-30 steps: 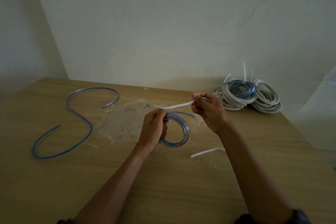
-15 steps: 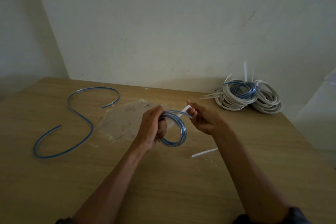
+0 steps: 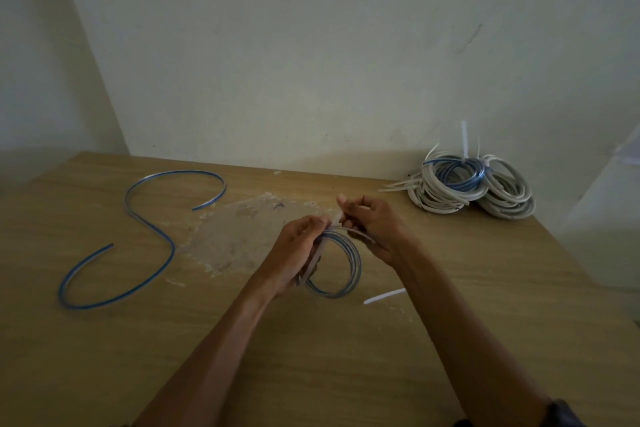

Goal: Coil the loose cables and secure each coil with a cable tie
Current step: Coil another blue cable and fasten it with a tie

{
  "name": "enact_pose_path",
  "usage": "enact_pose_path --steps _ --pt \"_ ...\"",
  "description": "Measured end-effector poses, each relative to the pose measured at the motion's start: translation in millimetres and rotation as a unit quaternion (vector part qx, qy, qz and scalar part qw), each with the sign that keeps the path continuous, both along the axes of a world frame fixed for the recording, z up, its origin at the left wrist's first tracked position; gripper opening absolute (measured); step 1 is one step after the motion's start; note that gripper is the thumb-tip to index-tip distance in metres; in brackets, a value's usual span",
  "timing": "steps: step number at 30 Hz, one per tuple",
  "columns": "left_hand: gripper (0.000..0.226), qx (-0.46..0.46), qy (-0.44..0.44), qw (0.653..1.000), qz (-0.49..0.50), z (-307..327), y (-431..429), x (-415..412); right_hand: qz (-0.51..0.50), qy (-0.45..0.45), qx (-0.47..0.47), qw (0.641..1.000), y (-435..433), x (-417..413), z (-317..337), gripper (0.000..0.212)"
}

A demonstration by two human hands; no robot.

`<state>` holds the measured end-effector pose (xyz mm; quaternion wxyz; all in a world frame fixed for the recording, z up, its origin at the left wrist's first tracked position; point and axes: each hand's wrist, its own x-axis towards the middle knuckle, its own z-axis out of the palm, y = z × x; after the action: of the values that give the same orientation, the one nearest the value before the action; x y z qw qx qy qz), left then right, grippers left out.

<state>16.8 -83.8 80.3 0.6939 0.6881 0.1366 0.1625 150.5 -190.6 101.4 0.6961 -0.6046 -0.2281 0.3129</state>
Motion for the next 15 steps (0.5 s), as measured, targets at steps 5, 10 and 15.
enact_pose_path --steps 5,10,15 --pt "0.034 -0.033 0.003 0.999 -0.032 -5.7 -0.8 4.2 0.017 -0.128 -0.063 0.990 -7.7 1.0 7.7 0.025" --pt "0.031 -0.079 -0.003 0.995 0.056 -4.3 1.3 9.5 -0.058 -0.325 -0.137 0.934 -3.4 -0.6 7.6 0.020" --pt "0.038 -0.262 -0.008 0.957 0.122 -7.9 26.5 10.8 0.026 -0.513 -0.059 0.856 -2.3 -21.2 21.6 0.018"
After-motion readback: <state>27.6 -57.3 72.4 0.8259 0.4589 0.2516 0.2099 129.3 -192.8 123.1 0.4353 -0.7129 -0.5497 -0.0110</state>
